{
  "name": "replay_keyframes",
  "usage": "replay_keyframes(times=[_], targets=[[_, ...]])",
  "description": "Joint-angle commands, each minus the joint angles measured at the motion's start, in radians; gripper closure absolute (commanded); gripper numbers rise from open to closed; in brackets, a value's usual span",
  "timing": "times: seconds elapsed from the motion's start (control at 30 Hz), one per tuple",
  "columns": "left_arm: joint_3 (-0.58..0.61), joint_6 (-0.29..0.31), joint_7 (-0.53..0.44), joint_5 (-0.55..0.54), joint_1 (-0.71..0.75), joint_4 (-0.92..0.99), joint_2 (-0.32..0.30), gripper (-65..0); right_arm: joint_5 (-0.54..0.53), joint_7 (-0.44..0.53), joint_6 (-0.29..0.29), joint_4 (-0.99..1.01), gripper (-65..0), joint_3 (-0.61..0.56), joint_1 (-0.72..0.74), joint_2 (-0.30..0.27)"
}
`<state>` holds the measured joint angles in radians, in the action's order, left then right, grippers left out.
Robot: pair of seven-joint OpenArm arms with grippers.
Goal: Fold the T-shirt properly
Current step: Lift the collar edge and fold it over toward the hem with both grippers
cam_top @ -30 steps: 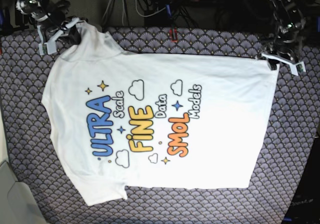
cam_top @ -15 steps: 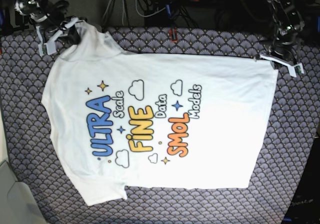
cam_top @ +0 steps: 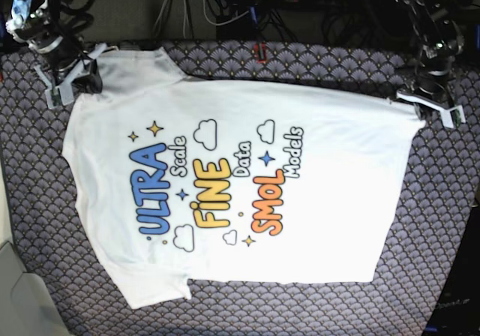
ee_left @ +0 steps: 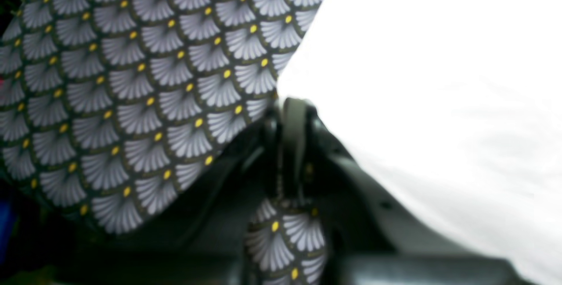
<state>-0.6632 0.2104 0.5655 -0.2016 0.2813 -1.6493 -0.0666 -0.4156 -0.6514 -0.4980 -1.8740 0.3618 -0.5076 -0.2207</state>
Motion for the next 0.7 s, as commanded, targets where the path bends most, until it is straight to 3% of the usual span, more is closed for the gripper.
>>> replay_keyframes(times=[0.0,0.17,0.33,0.67], targets=[[0.000,-0.001,-0.025,-0.002,-0.021,-0.013,-0.011,-0.5,-0.010,0.020,0.000,-0.019,0.0,0.004,0.014,-0.013],[0.027,-0.002,-0.025,0.023,-0.078,0.016,-0.019,-0.5,-0.010,-0.037,0.000,-0.017,0.0,0.021,0.093,-0.027],[0.069,-0.002,-0.025,0.172,-0.170,0.056,-0.008,-0.5,-0.009,-0.144,0.000,-0.016,0.0,0.018,0.211,-0.053],[0.104,-0.002,-0.025,0.307,-0.320,0.143,-0.012,-0.5,-0.009,-0.202,0.000,0.135,0.0,-0.019,0.459,-0.124]])
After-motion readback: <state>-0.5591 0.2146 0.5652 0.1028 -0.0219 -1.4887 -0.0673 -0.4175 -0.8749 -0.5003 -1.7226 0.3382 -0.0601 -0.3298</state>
